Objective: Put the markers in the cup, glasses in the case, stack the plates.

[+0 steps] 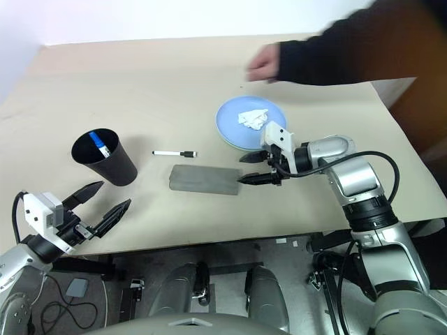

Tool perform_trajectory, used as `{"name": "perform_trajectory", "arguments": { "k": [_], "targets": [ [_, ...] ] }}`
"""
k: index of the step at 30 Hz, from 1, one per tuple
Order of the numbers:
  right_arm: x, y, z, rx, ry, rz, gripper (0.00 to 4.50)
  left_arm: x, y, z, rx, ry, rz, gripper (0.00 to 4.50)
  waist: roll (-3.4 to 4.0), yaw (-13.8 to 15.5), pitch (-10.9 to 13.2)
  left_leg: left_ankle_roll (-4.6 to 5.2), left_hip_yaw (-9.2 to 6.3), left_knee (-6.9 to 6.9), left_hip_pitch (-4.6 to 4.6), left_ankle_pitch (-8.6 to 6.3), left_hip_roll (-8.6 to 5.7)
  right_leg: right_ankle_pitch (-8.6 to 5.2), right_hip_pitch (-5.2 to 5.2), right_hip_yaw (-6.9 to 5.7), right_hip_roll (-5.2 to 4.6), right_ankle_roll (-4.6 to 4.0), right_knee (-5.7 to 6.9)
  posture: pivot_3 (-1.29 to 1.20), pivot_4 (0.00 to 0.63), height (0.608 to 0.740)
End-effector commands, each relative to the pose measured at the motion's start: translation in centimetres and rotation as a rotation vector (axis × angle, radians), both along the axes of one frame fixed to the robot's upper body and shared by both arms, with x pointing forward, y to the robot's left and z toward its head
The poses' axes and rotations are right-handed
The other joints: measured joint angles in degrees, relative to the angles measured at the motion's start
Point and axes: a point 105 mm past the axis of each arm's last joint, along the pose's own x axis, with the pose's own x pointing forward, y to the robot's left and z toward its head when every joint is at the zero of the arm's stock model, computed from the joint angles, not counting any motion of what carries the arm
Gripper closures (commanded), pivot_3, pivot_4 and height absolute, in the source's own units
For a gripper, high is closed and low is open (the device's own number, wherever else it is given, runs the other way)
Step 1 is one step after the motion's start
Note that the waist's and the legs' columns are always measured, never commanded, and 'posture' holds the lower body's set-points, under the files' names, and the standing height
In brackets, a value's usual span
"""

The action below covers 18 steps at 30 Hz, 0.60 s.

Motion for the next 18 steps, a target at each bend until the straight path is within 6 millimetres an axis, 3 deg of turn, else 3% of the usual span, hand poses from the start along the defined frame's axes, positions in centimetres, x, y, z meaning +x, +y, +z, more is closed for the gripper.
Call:
{"name": "perform_trajectory", "arguments": {
  "k": [1, 9, 13, 18],
  "targets": [
    [0.1, 0.2, 1.3, 0.015, -0.022, 0.008, 1.55, 0.0, -0.3, 1.5, 0.023, -0.054, -0.022, 0.03, 0.0, 0.0, 0.0, 0.0, 0.0, -0.01, 0.0, 0.0, 0.0, 0.0, -0.01, 0.0, 0.0, 0.0, 0.0, 0.0, 0.15, 0.719],
    [1.2, 1.6, 2.6, 0.054, 0.026, -0.03, 1.55, 0.2, -1.3, 2.0, 0.038, -0.052, -0.082, 0.03, 0.03, -0.4, 0.0, 0.01, 0.0, 0.01, -0.07, -0.01, -0.01, 0.02, -0.04, 0.02, -0.01, -0.02, -0.01, 0.0, 0.15, 0.719],
    [2.7, 4.8, 3.9, 0.097, -0.007, -0.026, 1.55, 0.3, -1.0, 2.1, 0.025, -0.048, -0.077, 0.03, 0.05, -0.7, 0.0, 0.0, 0.0, -0.02, -0.07, 0.0, 0.04, 0.06, -0.09, 0.01, 0.05, -0.06, 0.0, 0.0, 0.15, 0.719],
    [4.0, 9.4, 2.6, 0.054, -0.046, 0.007, 1.55, 0.2, -0.9, 1.9, 0.032, -0.041, -0.077, 0.03, 0.03, -0.7, 0.0, 0.01, 0.02, -0.02, -0.14, 0.01, 0.0, 0.07, -0.1, 0.0, 0.04, -0.03, 0.0, 0.0, 0.15, 0.719]
  ]
}}
